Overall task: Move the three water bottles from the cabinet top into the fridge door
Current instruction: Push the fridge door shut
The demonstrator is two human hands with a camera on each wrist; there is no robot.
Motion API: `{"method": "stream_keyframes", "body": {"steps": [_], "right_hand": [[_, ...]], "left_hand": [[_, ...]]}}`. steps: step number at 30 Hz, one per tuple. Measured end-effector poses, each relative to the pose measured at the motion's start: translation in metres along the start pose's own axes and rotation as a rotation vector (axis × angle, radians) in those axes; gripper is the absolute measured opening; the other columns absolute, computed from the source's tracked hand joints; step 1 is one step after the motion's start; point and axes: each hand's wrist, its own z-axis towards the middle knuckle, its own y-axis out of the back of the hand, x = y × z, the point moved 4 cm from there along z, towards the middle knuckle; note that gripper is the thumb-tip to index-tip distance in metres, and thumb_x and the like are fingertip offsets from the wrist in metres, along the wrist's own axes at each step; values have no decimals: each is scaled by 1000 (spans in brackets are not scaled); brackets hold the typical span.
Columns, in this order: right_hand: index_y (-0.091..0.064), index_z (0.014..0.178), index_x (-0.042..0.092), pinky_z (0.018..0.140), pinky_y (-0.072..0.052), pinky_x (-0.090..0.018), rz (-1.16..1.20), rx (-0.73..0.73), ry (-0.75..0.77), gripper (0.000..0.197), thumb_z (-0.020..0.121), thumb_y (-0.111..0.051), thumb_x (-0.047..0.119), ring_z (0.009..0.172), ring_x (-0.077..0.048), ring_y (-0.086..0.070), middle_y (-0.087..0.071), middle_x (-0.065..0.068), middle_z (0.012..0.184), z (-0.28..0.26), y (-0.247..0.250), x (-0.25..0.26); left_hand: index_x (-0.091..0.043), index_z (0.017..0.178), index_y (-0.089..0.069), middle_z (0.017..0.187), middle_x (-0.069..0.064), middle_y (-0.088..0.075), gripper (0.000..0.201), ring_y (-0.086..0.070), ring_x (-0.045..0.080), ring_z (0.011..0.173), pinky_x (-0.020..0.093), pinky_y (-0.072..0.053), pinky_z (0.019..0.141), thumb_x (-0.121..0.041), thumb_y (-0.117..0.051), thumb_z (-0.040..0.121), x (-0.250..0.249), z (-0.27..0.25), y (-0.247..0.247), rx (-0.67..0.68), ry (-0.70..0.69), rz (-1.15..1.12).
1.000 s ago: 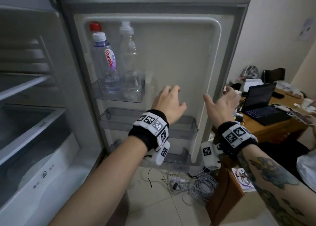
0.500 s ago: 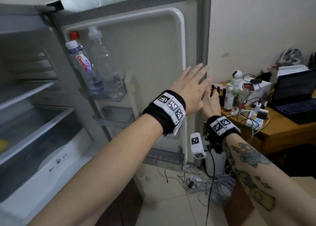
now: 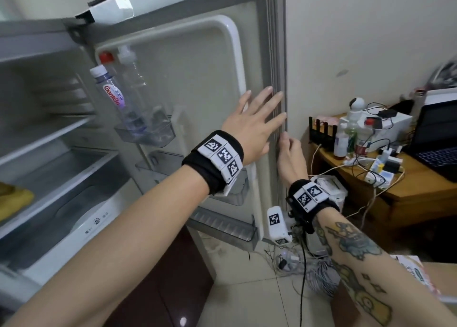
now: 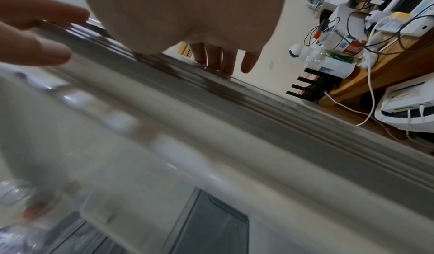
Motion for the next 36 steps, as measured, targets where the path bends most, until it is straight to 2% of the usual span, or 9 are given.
{"method": "stream_keyframes", "body": {"steps": [3,6,8,13,18,22,27,33,36], "right_hand": [[-50,120,18,104,-37,-54,13,-76,35,55,95,-29,61,114,-27,-56,-59,-2,114,-20,-6,-2],[-49,122,15,106,-32,-54,13,-162,51,54,96,-31,58,120,-27,-51,-57,-8,124,-49,-15,0],[-48,126,12,107,-28,-53,14,-202,38,62,94,-30,61,125,-28,-47,-55,-9,131,-75,-27,6],[-43,134,10,111,-17,-53,99,-293,-32,94,72,-18,77,134,-28,-36,-46,-11,140,-138,-52,20],[-35,139,11,112,-14,-52,72,-264,-25,96,71,-18,77,137,-27,-29,-39,-10,142,-213,-86,34],[-31,138,13,113,-14,-49,30,-198,10,90,72,-24,75,135,-26,-29,-37,-8,139,-267,-119,43],[-31,128,17,114,-17,-47,33,-112,42,81,73,-30,76,128,-24,-31,-33,2,125,-326,-167,60],[-38,116,14,104,-24,-40,34,-33,115,71,73,-31,70,118,-21,-35,-33,3,113,-378,-228,80],[-34,108,20,102,-29,-41,41,36,144,48,84,-41,60,111,-20,-36,-34,2,112,-394,-259,88]], "left_hand": [[-21,153,-22,165,9,3,72,6,29,151,51,2,119,-39,-50,90,-2,-23,0,-24,32,-23],[-20,154,-19,165,9,3,73,5,29,151,49,1,119,-40,-49,91,-6,-52,2,-57,65,-75],[-19,154,-21,165,10,0,72,2,29,151,49,-3,119,-40,-49,91,-5,-78,5,-82,81,-103],[-14,146,-41,159,12,-29,69,-24,31,147,51,-22,116,-34,-60,82,5,-140,14,-201,72,-169],[-15,149,-35,160,11,-25,73,-22,29,148,49,-23,117,-40,-58,84,22,-220,13,-228,101,-212],[-17,152,-26,162,12,-19,73,-16,29,149,47,-18,119,-42,-50,88,36,-283,9,-251,162,-319],[-17,152,-27,161,13,-22,73,-19,28,149,43,-16,118,-37,-54,88,62,-361,5,-313,277,-443],[-20,155,-16,163,12,-10,78,-8,22,150,40,-8,118,-42,-53,89,104,-439,-5,-245,434,-516],[-24,155,-8,164,8,-2,83,1,18,150,35,1,115,-44,-53,89,125,-471,-11,-193,539,-566]]}}
